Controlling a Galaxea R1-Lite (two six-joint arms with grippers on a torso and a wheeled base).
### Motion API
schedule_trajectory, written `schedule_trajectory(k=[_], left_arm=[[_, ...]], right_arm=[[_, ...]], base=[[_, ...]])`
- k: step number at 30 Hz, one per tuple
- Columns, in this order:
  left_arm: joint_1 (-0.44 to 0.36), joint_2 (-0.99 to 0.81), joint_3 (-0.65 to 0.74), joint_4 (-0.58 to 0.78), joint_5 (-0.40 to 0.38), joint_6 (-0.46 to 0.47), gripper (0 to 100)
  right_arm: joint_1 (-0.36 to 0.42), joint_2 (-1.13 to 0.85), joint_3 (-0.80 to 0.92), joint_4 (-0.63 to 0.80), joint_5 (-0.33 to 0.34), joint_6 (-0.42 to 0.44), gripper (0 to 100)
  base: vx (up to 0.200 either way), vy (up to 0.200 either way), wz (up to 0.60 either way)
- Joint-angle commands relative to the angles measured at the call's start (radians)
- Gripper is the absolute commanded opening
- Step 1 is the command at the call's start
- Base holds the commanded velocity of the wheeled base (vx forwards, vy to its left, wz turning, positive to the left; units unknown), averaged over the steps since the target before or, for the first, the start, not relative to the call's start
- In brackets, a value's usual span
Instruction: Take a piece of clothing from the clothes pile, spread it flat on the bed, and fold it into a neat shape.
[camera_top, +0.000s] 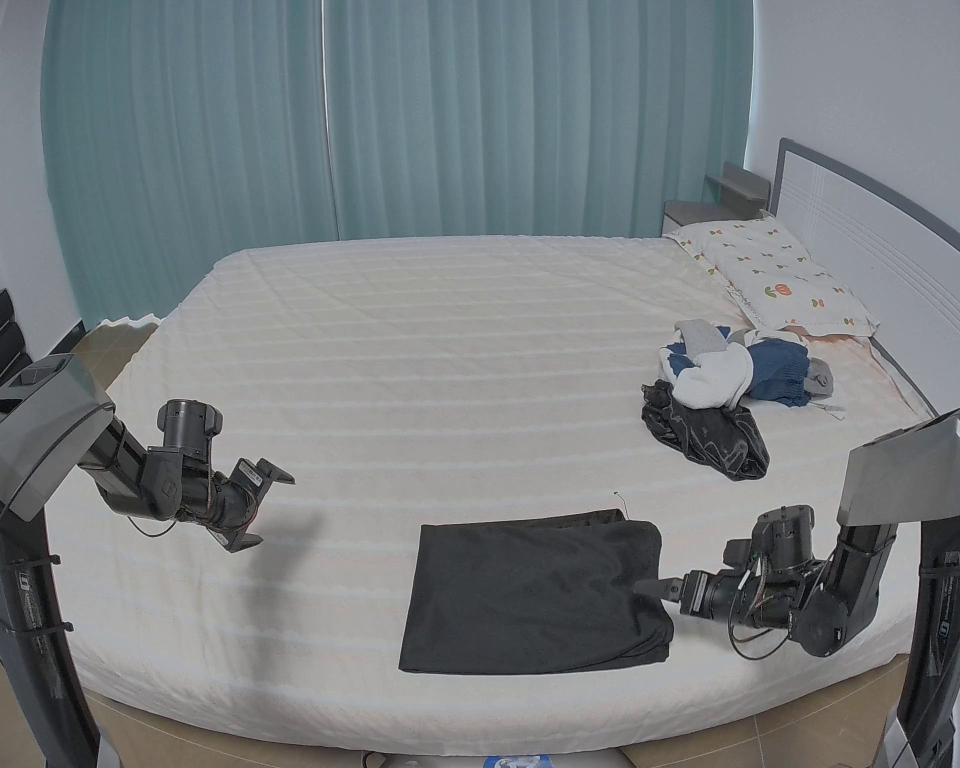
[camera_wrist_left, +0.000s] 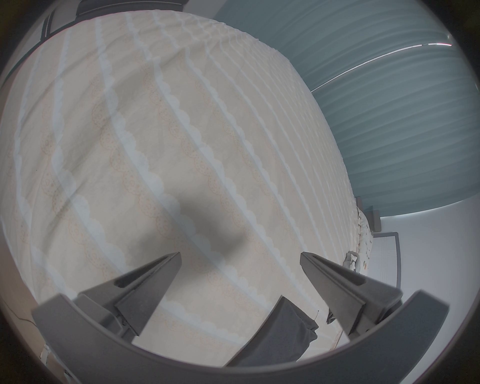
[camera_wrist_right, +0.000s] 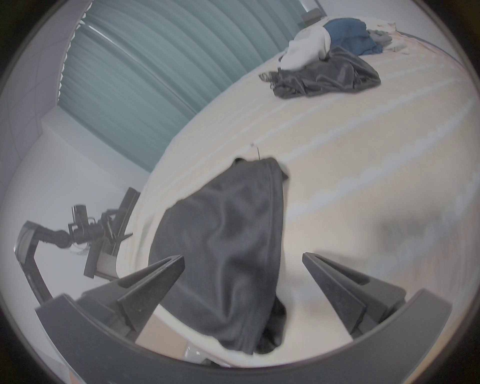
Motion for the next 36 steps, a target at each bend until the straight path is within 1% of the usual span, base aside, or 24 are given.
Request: schedule_trajectory(k=[1, 2, 3, 5, 9, 14, 15, 18, 25, 32, 33, 36], left_arm=[[0.0, 0.002, 0.0, 0.0, 0.0, -0.001, 100], [0.0, 0.002, 0.0, 0.0, 0.0, -0.001, 100], [0.0, 0.002, 0.0, 0.0, 0.0, -0.001, 100], [0.0, 0.002, 0.0, 0.0, 0.0, -0.001, 100], [0.0, 0.002, 0.0, -0.001, 0.0, -0.001, 100], [0.0, 0.002, 0.0, -0.001, 0.0, 0.001, 100], [0.0, 0.002, 0.0, -0.001, 0.0, 0.001, 100], [0.0, 0.002, 0.0, -0.001, 0.0, 0.001, 100], [0.0, 0.002, 0.0, 0.0, 0.0, 0.001, 100], [0.0, 0.002, 0.0, -0.001, 0.0, -0.001, 100], [0.0, 0.002, 0.0, -0.001, 0.0, 0.001, 100], [0.0, 0.002, 0.002, -0.001, 0.0, 0.004, 100]], right_arm=[[-0.044, 0.053, -0.166, 0.036, -0.001, 0.051, 100], [-0.044, 0.061, -0.181, 0.041, -0.001, 0.06, 100], [-0.043, 0.081, -0.235, 0.061, -0.003, 0.092, 100], [-0.043, 0.112, -0.304, 0.097, -0.003, 0.123, 100], [-0.044, 0.165, -0.419, 0.167, -0.003, 0.138, 100], [-0.039, 0.213, -0.49, 0.179, -0.004, 0.164, 100], [-0.039, 0.221, -0.502, 0.179, -0.011, 0.167, 0], [-0.047, 0.221, -0.507, 0.167, -0.037, 0.183, 0], [-0.073, 0.192, -0.51, 0.136, -0.043, 0.247, 0], [-0.073, 0.198, -0.501, 0.107, -0.041, 0.252, 0], [-0.073, 0.198, -0.496, 0.104, -0.043, 0.253, 100], [-0.073, 0.195, -0.485, 0.093, -0.043, 0.252, 100]], base=[[0.0, 0.0, 0.0], [0.0, 0.0, 0.0], [0.0, 0.0, 0.0], [0.0, 0.0, 0.0], [0.0, 0.0, 0.0], [0.0, 0.0, 0.0], [0.0, 0.0, 0.0], [0.0, 0.0, 0.0], [0.0, 0.0, 0.0], [0.0, 0.0, 0.0], [0.0, 0.0, 0.0], [0.0, 0.0, 0.0]])
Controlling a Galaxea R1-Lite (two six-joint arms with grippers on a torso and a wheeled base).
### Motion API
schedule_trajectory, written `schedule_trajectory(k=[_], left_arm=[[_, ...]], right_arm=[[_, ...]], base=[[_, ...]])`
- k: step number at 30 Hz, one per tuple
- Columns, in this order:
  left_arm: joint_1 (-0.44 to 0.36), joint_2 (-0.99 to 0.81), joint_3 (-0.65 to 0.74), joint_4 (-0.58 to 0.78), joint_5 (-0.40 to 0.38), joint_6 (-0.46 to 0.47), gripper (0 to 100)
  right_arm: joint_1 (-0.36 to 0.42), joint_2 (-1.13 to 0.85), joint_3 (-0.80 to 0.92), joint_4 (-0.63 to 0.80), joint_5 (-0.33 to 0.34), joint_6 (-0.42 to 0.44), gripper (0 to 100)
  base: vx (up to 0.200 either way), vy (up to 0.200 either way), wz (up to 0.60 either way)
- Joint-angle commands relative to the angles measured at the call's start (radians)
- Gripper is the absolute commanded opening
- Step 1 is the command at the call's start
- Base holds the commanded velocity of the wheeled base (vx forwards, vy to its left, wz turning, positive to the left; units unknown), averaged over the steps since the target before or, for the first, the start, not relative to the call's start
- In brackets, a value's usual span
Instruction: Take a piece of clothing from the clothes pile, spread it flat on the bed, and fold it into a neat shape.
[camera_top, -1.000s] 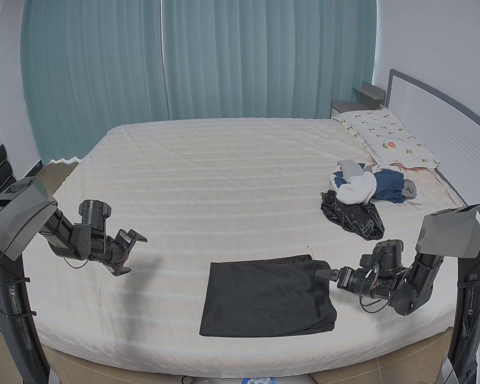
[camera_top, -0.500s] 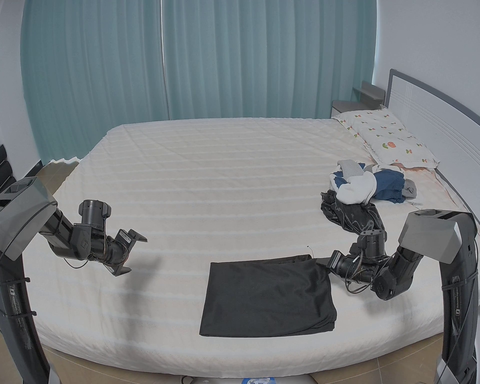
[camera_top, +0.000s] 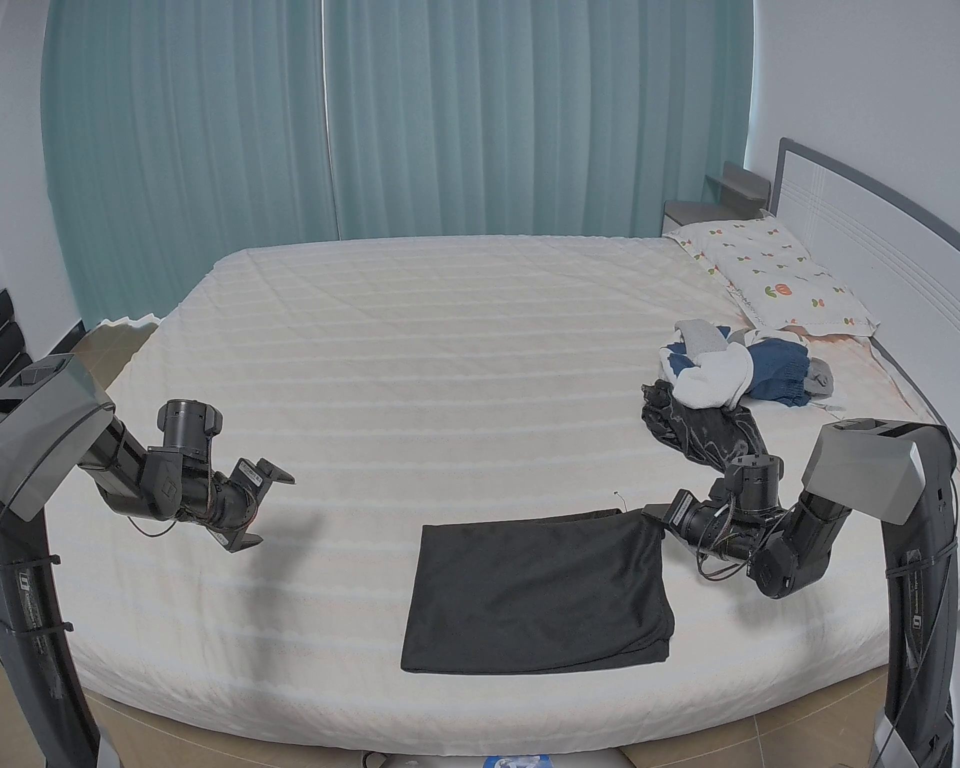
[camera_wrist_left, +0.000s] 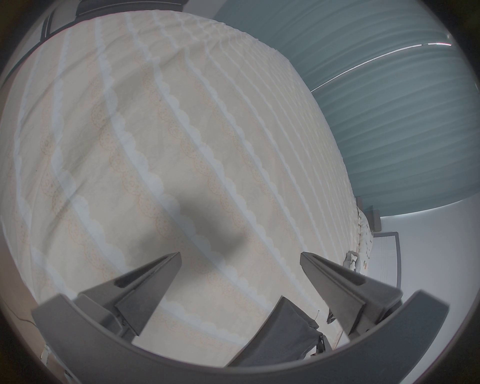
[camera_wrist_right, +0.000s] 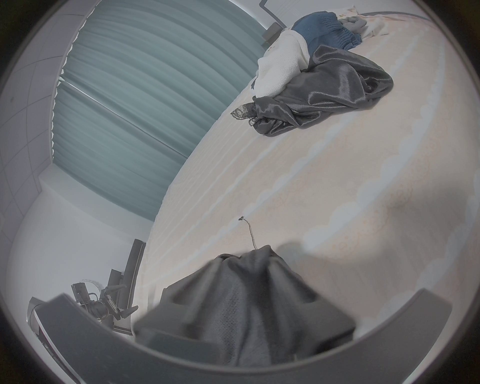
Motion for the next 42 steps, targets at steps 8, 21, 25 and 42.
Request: schedule_trajectory(k=[8, 21, 25, 42], left_arm=[[-0.003, 0.002, 0.003, 0.001, 0.0, 0.0, 100], [-0.009, -0.011, 0.006, 0.006, 0.0, 0.001, 100], [-0.026, -0.011, 0.012, 0.003, 0.0, -0.002, 100], [-0.124, -0.038, 0.069, 0.009, 0.0, -0.006, 100]], right_arm=[[-0.022, -0.121, 0.222, -0.077, 0.0, -0.001, 100], [-0.02, -0.142, 0.425, -0.257, -0.017, 0.227, 100], [-0.019, -0.115, 0.426, -0.298, -0.018, 0.227, 100], [-0.017, -0.069, 0.469, -0.429, -0.018, 0.227, 100]], base=[[-0.025, 0.0, 0.0], [-0.123, 0.0, 0.0], [0.0, 0.0, 0.0], [0.0, -0.094, 0.0]])
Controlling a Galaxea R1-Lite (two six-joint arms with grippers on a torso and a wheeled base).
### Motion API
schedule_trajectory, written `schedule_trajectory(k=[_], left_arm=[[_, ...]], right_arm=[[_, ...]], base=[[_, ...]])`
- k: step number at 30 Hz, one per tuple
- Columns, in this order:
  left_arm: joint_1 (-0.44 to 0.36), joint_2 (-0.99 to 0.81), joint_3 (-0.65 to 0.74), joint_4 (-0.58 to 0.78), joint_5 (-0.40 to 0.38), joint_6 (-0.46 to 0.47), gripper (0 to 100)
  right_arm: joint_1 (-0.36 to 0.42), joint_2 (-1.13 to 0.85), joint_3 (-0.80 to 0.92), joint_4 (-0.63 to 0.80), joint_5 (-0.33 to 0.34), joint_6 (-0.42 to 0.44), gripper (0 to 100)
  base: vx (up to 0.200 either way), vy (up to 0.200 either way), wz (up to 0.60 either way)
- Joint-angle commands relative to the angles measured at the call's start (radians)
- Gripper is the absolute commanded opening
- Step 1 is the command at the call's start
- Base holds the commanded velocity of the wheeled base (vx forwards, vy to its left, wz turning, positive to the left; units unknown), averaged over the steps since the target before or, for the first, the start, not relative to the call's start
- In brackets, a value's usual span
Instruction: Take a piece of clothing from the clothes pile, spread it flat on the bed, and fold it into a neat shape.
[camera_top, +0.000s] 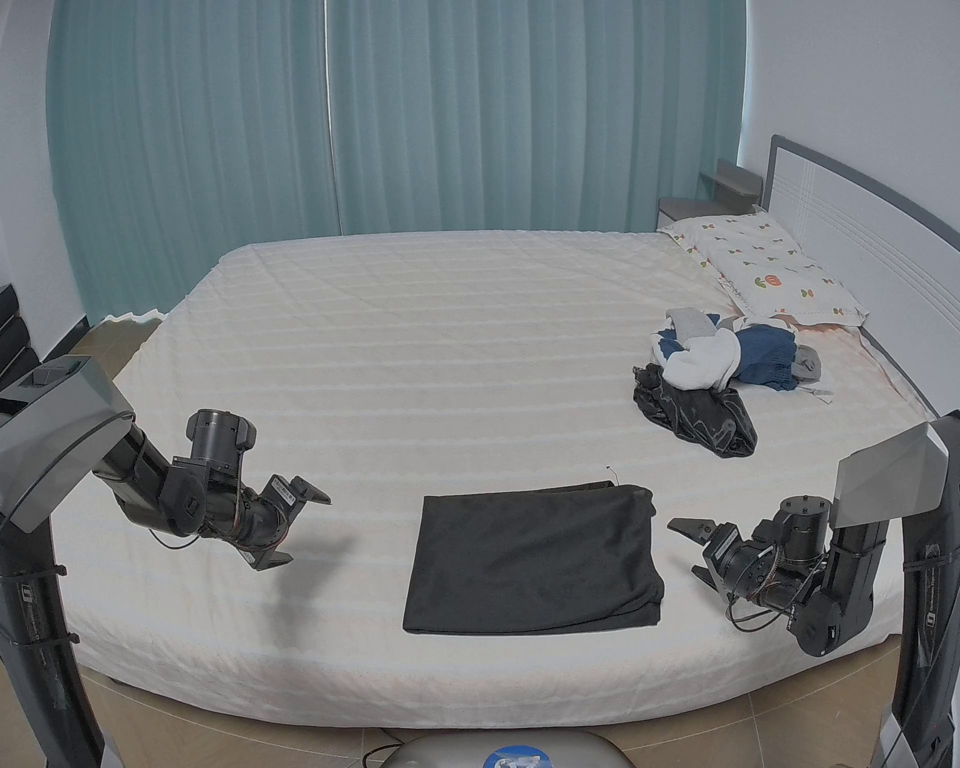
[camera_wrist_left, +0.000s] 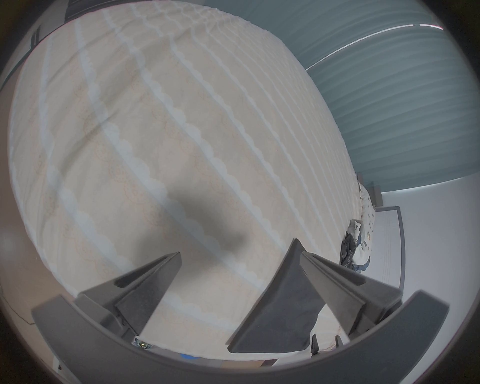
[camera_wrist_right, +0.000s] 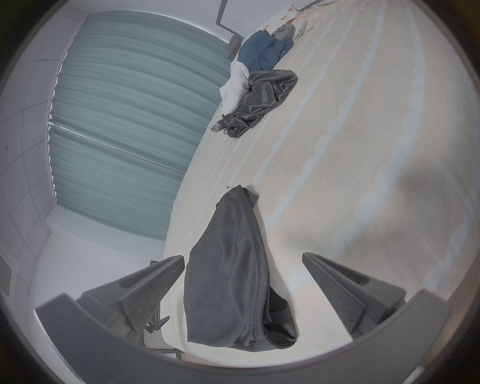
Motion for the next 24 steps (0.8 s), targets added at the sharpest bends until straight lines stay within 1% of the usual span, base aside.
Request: schedule_trajectory(k=[1, 10, 19, 22, 23, 24], left_arm=[[-0.017, -0.01, 0.006, 0.001, 0.0, -0.001, 100], [-0.051, -0.018, 0.023, -0.003, 0.0, 0.003, 100], [-0.072, -0.007, -0.005, -0.019, 0.002, 0.034, 100], [-0.075, 0.002, -0.012, -0.032, 0.005, 0.076, 100], [-0.077, 0.021, -0.017, -0.034, 0.003, 0.114, 100], [-0.077, 0.022, -0.017, -0.034, 0.003, 0.119, 100]], right_arm=[[0.0, 0.014, 0.002, -0.009, 0.0, 0.0, 100], [0.0, 0.015, 0.001, -0.009, -0.003, 0.001, 100], [0.001, 0.017, 0.001, -0.011, -0.003, 0.001, 100], [0.005, 0.023, 0.002, -0.011, -0.004, 0.001, 100], [0.005, 0.024, 0.002, -0.011, -0.004, -0.002, 100], [0.005, 0.024, 0.002, -0.011, -0.004, -0.002, 100]], base=[[0.0, -0.2, 0.0], [0.0, -0.2, 0.0], [0.0, 0.0, 0.0], [0.0, 0.0, 0.0], [0.0, 0.0, 0.0], [0.0, 0.0, 0.0]])
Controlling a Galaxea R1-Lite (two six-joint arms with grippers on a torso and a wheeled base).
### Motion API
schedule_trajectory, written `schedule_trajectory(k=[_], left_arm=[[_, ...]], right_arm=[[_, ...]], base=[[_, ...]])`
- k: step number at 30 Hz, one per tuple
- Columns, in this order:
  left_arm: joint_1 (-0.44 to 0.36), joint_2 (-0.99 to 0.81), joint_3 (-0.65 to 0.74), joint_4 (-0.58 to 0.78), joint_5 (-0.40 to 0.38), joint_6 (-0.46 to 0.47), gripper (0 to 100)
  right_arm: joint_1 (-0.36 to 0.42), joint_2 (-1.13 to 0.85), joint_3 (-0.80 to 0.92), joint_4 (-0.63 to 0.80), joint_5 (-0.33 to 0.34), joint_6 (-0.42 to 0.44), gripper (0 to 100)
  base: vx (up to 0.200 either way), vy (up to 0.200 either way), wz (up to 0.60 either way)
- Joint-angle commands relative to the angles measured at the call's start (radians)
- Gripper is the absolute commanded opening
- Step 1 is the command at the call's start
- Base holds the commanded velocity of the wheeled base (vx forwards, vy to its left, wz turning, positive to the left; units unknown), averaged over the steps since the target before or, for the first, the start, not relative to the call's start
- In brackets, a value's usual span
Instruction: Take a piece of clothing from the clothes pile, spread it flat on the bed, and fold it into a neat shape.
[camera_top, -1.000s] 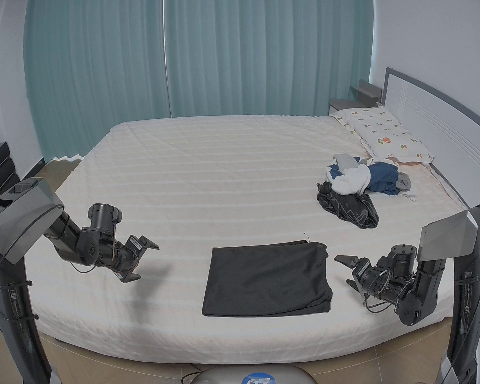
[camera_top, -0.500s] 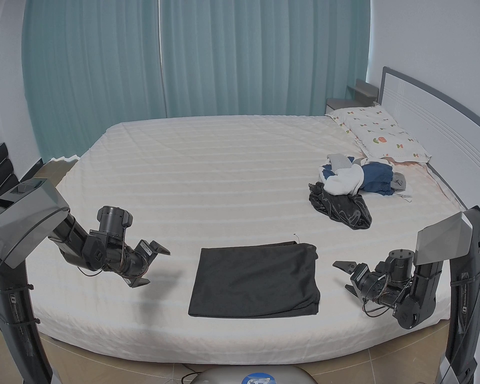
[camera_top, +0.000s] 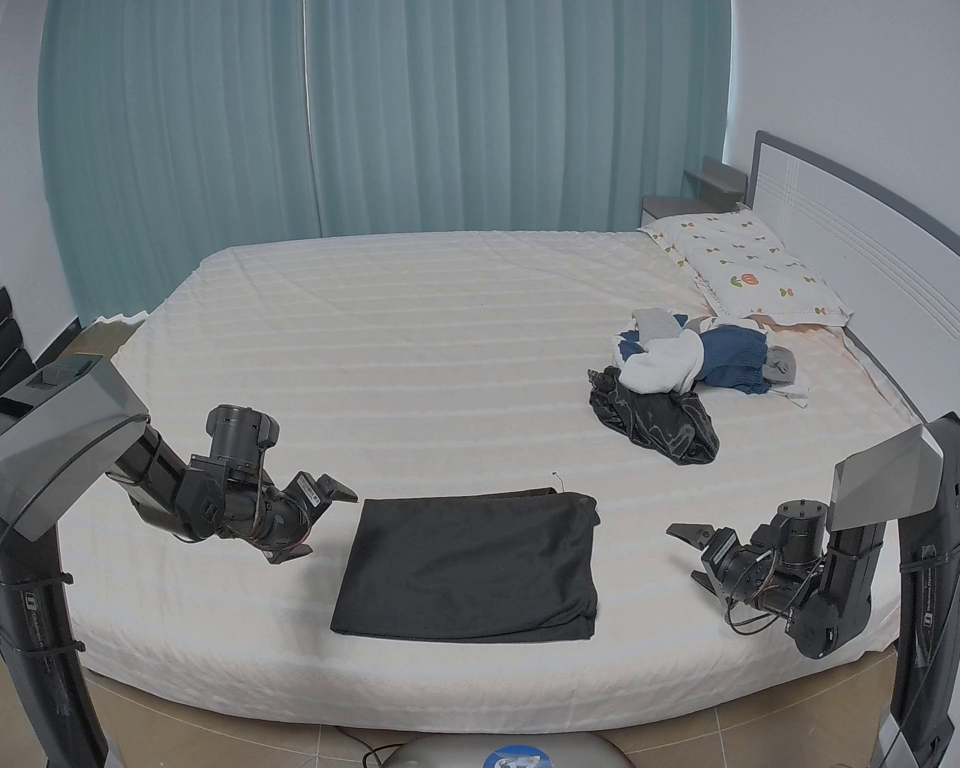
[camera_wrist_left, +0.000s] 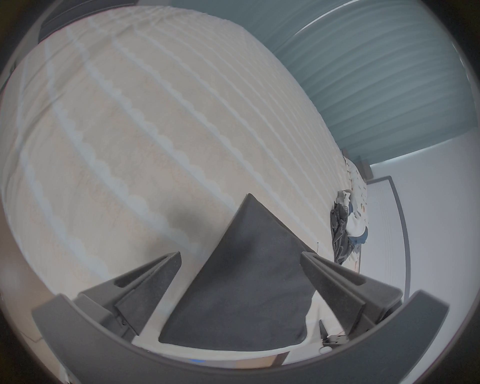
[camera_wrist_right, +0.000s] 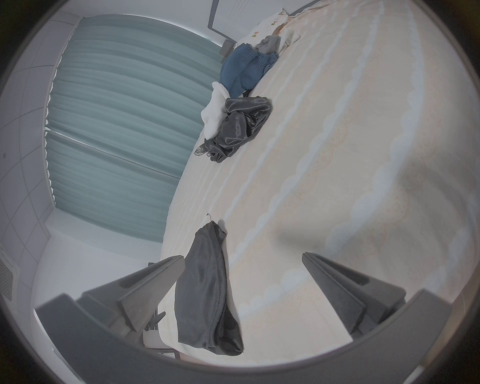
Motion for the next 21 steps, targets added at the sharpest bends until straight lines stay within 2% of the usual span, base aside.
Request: schedule_trajectory(k=[1, 8, 11, 21], left_arm=[[-0.003, 0.056, -0.014, -0.014, 0.001, 0.099, 100], [-0.003, 0.129, 0.007, -0.128, -0.028, 0.358, 100], [-0.012, 0.169, -0.005, -0.171, -0.039, 0.398, 100], [-0.069, 0.186, -0.021, -0.186, -0.051, 0.395, 100]], right_arm=[[0.002, 0.007, 0.0, -0.011, 0.0, -0.006, 100], [0.003, 0.009, 0.002, -0.011, 0.0, -0.009, 100], [0.003, 0.009, 0.005, -0.011, 0.0, -0.01, 100], [0.003, 0.011, 0.005, -0.011, 0.002, -0.018, 100]], base=[[0.0, 0.0, 0.0], [0.0, 0.0, 0.0], [0.0, 0.0, 0.0], [0.0, 0.0, 0.0]])
